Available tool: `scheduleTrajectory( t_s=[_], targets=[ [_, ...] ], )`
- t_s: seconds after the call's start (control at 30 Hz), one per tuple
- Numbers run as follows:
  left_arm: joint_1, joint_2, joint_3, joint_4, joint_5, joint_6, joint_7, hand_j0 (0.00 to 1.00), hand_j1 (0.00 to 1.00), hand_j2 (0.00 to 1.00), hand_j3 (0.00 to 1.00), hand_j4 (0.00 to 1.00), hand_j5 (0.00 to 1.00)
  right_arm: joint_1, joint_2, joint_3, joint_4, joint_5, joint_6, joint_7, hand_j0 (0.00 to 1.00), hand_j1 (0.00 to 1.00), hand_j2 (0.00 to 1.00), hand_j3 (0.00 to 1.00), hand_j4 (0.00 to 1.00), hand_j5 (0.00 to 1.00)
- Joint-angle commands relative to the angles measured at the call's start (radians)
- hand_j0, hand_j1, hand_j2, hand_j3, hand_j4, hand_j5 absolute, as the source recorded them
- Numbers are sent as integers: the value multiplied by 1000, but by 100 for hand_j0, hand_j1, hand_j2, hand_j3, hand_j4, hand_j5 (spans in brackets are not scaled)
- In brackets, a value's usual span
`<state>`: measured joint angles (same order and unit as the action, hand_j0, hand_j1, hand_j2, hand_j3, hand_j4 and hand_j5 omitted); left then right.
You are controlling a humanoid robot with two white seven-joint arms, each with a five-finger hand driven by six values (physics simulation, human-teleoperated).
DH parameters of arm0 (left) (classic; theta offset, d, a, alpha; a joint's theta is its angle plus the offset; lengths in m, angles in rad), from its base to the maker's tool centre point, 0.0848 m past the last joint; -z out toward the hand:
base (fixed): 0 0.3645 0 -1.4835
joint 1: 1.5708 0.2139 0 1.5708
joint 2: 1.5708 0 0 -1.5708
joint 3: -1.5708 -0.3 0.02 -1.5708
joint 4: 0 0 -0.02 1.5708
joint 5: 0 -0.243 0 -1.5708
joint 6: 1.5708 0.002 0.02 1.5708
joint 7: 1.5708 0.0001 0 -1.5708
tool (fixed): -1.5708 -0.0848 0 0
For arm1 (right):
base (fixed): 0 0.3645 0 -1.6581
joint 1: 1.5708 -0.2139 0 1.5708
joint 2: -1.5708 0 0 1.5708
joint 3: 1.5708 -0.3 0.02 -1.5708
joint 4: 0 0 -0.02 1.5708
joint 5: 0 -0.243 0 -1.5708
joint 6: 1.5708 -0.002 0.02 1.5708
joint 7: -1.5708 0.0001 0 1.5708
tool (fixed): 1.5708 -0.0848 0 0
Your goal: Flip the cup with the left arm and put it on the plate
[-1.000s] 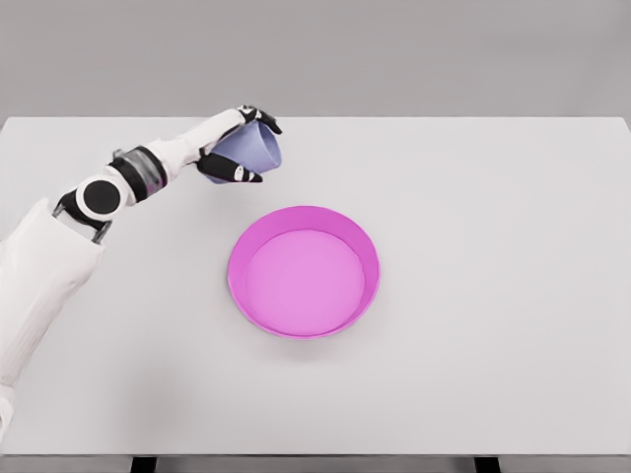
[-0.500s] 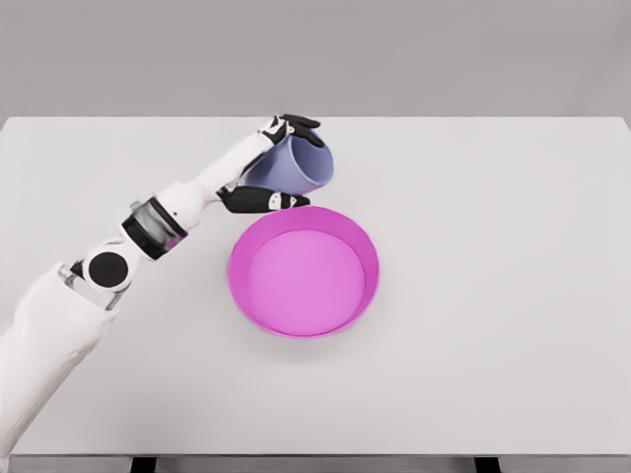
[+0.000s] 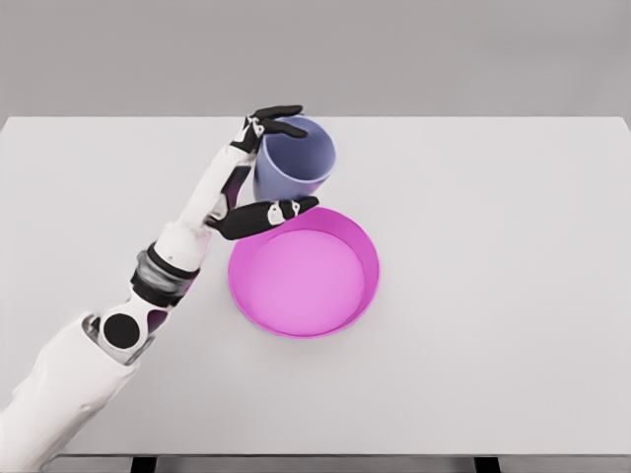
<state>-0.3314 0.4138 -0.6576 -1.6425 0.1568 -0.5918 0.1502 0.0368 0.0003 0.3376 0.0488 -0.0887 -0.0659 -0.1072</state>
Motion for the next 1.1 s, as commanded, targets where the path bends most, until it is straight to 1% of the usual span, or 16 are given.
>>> scheduleTrajectory(
  t_s=[0.0, 0.03, 0.07, 0.13, 0.2, 0.27, 0.33, 0.4, 0.5, 0.53, 0.63, 0.7, 0.83, 0.93, 0.97, 1.07],
  targets=[
    [0, -7, 0, -25, 29, -19, 19, 46, 46, 46, 46, 46, 46, 2, 0, 0, 0, 0, 0, 0, 100, 100, 100, 100, 100, 100],
    [14, -9, 3, -45, 53, -19, 19, 46, 46, 46, 46, 46, 46, 2, 0, 0, 0, 0, 0, 0, 100, 100, 100, 100, 100, 100],
    [23, -10, 7, -46, 78, -19, 19, 46, 46, 46, 46, 46, 46, 2, 0, 0, 0, 0, 0, 0, 100, 100, 100, 100, 100, 100],
    [25, -10, 4, -45, 90, -19, 17, 46, 46, 46, 46, 46, 46, 0, 0, 0, 0, 0, 0, 1, 100, 100, 100, 100, 100, 100],
    [46, -41, 1, -43, 96, -19, 17, 46, 46, 46, 46, 46, 46, 2, 0, 0, 0, 0, 0, 0, 100, 100, 100, 100, 100, 100],
    [58, -52, -2, -42, 109, -19, 12, 46, 46, 46, 46, 46, 46, 2, 0, 0, 0, 0, 0, 0, 100, 100, 100, 100, 100, 100],
    [74, -53, -4, -40, 139, -19, 8, 45, 45, 45, 45, 45, 45, 2, 0, 0, 0, 0, 0, 1, 100, 100, 100, 100, 100, 100],
    [75, -55, -4, -42, 162, -19, 8, 43, 43, 43, 43, 43, 43, 2, 0, 0, 0, 0, 0, 1, 100, 100, 100, 100, 100, 100],
    [97, -69, -5, -45, 167, -19, 6, 43, 43, 43, 43, 43, 43, 2, 0, 0, 0, 0, 0, 0, 100, 100, 100, 100, 100, 100],
    [107, -88, -5, -45, 167, -19, 5, 43, 43, 43, 43, 43, 43, 2, 0, 0, 0, 0, 0, 0, 100, 100, 100, 100, 100, 100],
    [135, -112, -5, -42, 162, -19, 3, 43, 43, 43, 43, 43, 43, 0, 0, 0, 0, 0, 0, 1, 100, 100, 100, 100, 100, 100],
    [138, -112, -5, -42, 155, -19, 3, 43, 43, 43, 43, 43, 43, 2, 0, 0, 0, 0, 0, 0, 100, 100, 100, 100, 100, 100],
    [141, -116, -7, -19, 150, -19, 5, 43, 43, 43, 43, 43, 43, 2, 0, 0, 0, 0, 0, 0, 100, 100, 100, 100, 100, 100],
    [144, -128, -8, 62, 148, -19, 5, 43, 43, 43, 43, 43, 43, 2, 0, 0, 0, 0, 0, 0, 100, 100, 100, 100, 100, 100],
    [144, -136, -8, 78, 148, -19, 5, 43, 43, 43, 43, 43, 43, 2, 0, 0, 2, 0, 0, 1, 100, 100, 100, 100, 100, 100],
    [144, -144, -10, 86, 147, -19, 3, 43, 43, 43, 43, 43, 43, 2, 0, 0, 0, 0, 0, 0, 100, 100, 100, 100, 100, 100]
  ],
)
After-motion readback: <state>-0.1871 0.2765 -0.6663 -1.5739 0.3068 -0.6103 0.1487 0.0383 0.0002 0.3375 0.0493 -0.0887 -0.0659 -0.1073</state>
